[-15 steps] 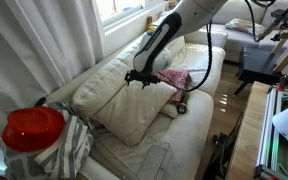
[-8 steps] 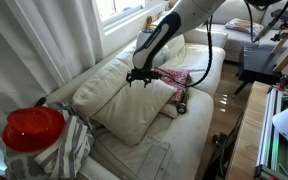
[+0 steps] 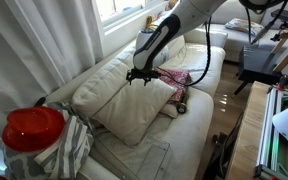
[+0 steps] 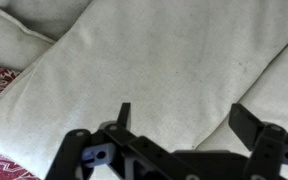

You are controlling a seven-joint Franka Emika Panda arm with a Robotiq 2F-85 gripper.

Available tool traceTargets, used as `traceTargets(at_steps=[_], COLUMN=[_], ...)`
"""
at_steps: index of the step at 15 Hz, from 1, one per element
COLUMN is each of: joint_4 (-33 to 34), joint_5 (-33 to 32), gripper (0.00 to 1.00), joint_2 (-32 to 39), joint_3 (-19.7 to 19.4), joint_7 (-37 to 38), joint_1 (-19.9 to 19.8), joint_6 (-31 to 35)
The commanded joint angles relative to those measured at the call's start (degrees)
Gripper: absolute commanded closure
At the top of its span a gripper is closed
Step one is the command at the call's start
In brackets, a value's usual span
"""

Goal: Pick up the white pillow from the red patterned blanket and put it on the left side of the couch

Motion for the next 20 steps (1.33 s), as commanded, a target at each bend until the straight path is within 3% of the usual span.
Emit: traceTargets(at_steps=[1, 5, 15, 16, 18, 19, 20], joint_4=[6.2, 13.4, 33.3, 34.9, 37.7, 30.7, 31.6], joint_5=[-0.1, -0.7, -0.3, -0.4, -0.5, -2.7, -3.0], gripper=[0.0, 0.0, 0.0, 0.23, 0.34, 0.44, 0.51], joint_2=[8.3, 16.5, 33.6, 34.9, 37.1, 32.3, 32.7], joint_3=[-1.2, -2.6, -13.6, -14.9, -16.9, -15.0, -14.4], joint_7=[3.4, 3.6, 13.2, 14.4, 16.6, 16.9, 17.0], joint_1=[1.8, 3.6, 9.4, 9.9, 10.3, 10.1, 9.6], joint_6=[7.2, 12.9, 10.0, 9.1, 7.0, 8.8, 7.8])
